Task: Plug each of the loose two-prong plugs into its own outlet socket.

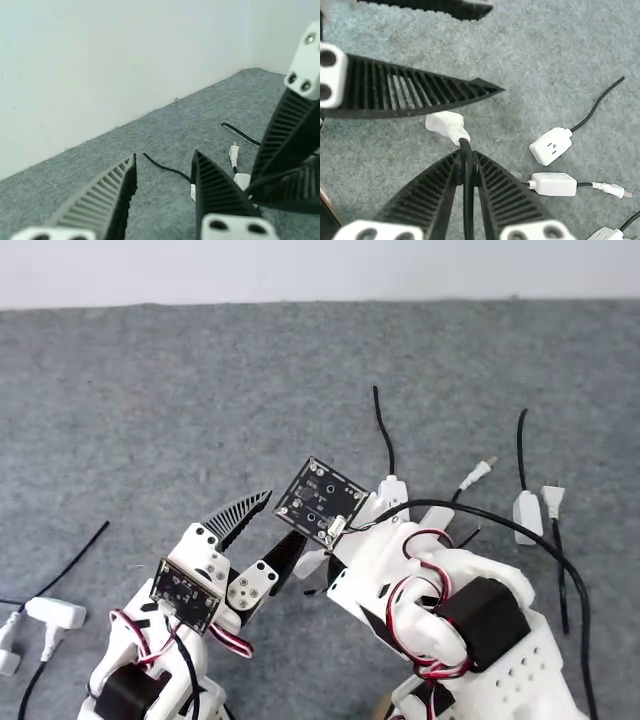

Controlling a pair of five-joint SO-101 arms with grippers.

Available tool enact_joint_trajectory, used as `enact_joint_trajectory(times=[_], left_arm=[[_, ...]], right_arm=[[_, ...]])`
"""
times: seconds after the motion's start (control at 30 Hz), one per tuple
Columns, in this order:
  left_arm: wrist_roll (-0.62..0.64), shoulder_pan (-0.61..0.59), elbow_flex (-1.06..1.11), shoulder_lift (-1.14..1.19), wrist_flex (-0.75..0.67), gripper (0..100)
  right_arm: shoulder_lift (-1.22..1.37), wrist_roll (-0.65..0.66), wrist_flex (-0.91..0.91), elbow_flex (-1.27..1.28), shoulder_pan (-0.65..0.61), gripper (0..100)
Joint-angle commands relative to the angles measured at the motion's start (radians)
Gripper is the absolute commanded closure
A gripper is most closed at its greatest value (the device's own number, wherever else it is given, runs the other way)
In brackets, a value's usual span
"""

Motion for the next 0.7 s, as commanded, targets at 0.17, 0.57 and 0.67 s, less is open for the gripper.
enact_joint_trajectory(times=[0.17, 0.57, 0.67], left_arm=[[0.017, -0.002, 0.019, 0.014, -0.052, 81], [0.014, -0.011, 0.027, 0.014, -0.071, 81], [0.014, -0.011, 0.038, 0.014, -0.074, 81]], right_arm=[[-0.018, 0.009, 0.005, -0.015, 0.015, 99.1], [-0.007, 0.008, -0.119, 0.169, 0.150, 99.1], [-0.007, 0.012, -0.213, 0.270, 0.159, 99.1]])
